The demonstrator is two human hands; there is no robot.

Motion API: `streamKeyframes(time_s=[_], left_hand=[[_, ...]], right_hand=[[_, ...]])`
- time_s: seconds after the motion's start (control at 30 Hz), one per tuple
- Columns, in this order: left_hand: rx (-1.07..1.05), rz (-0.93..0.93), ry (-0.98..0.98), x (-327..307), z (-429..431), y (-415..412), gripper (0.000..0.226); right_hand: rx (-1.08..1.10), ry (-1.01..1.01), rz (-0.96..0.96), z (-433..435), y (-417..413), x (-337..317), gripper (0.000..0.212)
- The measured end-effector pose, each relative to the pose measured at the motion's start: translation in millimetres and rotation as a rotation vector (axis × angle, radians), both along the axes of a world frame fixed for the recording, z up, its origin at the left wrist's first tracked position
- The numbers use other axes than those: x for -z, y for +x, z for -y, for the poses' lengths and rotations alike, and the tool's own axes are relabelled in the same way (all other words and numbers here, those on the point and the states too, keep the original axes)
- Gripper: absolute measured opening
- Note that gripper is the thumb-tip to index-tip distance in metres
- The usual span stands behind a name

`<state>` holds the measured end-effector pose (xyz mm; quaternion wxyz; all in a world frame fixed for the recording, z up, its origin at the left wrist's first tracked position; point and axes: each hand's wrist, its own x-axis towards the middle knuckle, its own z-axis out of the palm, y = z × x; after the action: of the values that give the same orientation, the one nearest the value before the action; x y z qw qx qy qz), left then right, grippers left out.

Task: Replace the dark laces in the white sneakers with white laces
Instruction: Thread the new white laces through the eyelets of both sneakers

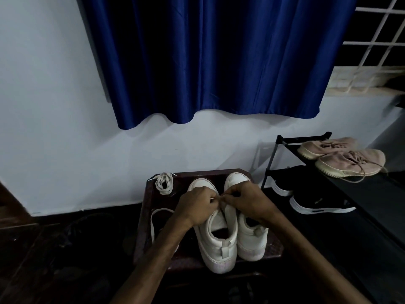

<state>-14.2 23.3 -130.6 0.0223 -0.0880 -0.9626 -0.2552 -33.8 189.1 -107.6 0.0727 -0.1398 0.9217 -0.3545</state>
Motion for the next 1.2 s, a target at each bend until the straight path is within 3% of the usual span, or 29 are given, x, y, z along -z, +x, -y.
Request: streamKeyframes(time_s=[0.07,0.13,0.23,0.37,0.47,0.6,0.67,0.73,0.8,1.03,1.13,1.2], left_hand=[[-0.038,-0.004,-0.003,2.5,-0.1,-0.6,0.026],[-0.043,0.052,0.041,3.9,5.9,-3.3,0.028],[-0.023,0.121,0.131,0.8,12.2,-5.6,0.037],[0.05,0.254,0.189,-3.0,21.1,-1.6,0.068],[0.141,0.265,0.225,-1.5,28.4,3.4,0.052],[-0.022,0.236,0.11,8.2,19.3,10.8,0.036],[-0.065,0.18,0.242,14.2,14.2,20.8,0.044],[-0.099,0.115,0.393,17.0,13.0,28.0,0.036],[-0.11,0.091,0.422,20.8,14.2,28.1,0.026],[-0.134,0.001,0.405,28.9,14.9,23.7,0.017],[-0.16,0.0,0.339,25.4,11.9,25.2,0.017],[-0.184,0.02,0.338,22.8,9.6,27.2,0.008]], right_hand=[[0.009,-0.101,0.108,-1.8,2.6,-8.2,0.035],[0.004,-0.115,0.13,2.2,3.7,-13.1,0.032],[0.051,0.152,-0.02,17.8,10.7,-10.9,0.012],[0.118,0.237,-0.161,39.0,29.6,-6.2,0.017],[0.065,0.367,-0.19,46.6,34.3,-6.6,0.017],[-0.031,0.526,-0.203,39.9,34.1,-22.5,0.022],[-0.018,0.568,-0.192,21.9,34.6,-38.4,0.02],[-0.025,0.619,-0.167,-0.7,37.0,-54.5,0.017],[-0.041,0.669,-0.158,-17.3,41.7,-65.7,0.02],[-0.116,0.563,-0.281,17.3,27.9,-34.5,0.032],[-0.132,0.67,-0.307,34.8,23.3,-15.0,0.022],[-0.112,0.623,-0.307,34.3,24.7,-14.2,0.018]])
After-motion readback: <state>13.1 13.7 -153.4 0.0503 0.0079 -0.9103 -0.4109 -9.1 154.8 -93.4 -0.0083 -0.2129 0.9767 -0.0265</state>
